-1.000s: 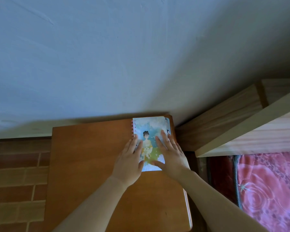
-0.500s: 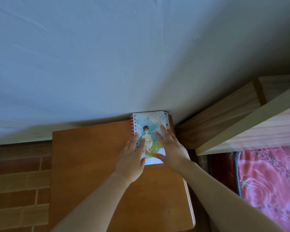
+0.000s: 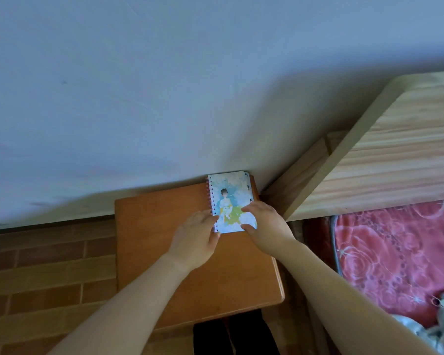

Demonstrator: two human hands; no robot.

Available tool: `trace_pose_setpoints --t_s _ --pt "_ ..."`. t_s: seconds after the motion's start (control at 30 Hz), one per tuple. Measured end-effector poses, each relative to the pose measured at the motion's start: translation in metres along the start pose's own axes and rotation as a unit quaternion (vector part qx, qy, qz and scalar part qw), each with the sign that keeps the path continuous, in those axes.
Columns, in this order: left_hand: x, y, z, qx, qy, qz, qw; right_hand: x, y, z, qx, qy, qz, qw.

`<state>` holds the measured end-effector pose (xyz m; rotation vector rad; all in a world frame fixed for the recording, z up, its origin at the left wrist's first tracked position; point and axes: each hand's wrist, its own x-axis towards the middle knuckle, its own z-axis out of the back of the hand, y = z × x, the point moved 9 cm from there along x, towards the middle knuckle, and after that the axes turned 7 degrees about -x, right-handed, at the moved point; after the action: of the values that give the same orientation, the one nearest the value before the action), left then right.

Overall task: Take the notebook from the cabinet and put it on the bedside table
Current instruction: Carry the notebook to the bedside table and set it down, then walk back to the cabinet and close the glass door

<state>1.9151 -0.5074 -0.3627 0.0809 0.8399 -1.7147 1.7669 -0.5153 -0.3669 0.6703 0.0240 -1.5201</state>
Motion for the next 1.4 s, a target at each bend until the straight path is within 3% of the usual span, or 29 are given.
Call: trace_pose_setpoints --t_s 0.47,0.6,0.8,1.2,1.4 --pt "-0.158 -0.08 0.157 -0.101 -0.167 -0.064 0.979 -0.153 0.119 0.134 0.033 -0.069 0.059 0.995" --pt "-0.196 -0.096 0.175 -0.115 -0.17 -0.063 0.977 -0.193 0.141 0.155 0.028 -0.049 0.088 0.994" --pt "-0.259 -0.11 0.189 -0.106 -0.203 -0.072 0.971 -0.234 0.177 0.203 0.0 -0.084 0.186 0.979" --pt "-0.312 -0.115 0.191 -0.152 -0.305 0.022 0.94 -0.233 0.202 0.22 -0.067 -0.021 0.304 0.95" --pt "-0.331 -0.113 0.171 -0.187 -0.351 0.099 0.912 -0.246 0.212 0.221 -0.086 -0.031 0.367 0.926"
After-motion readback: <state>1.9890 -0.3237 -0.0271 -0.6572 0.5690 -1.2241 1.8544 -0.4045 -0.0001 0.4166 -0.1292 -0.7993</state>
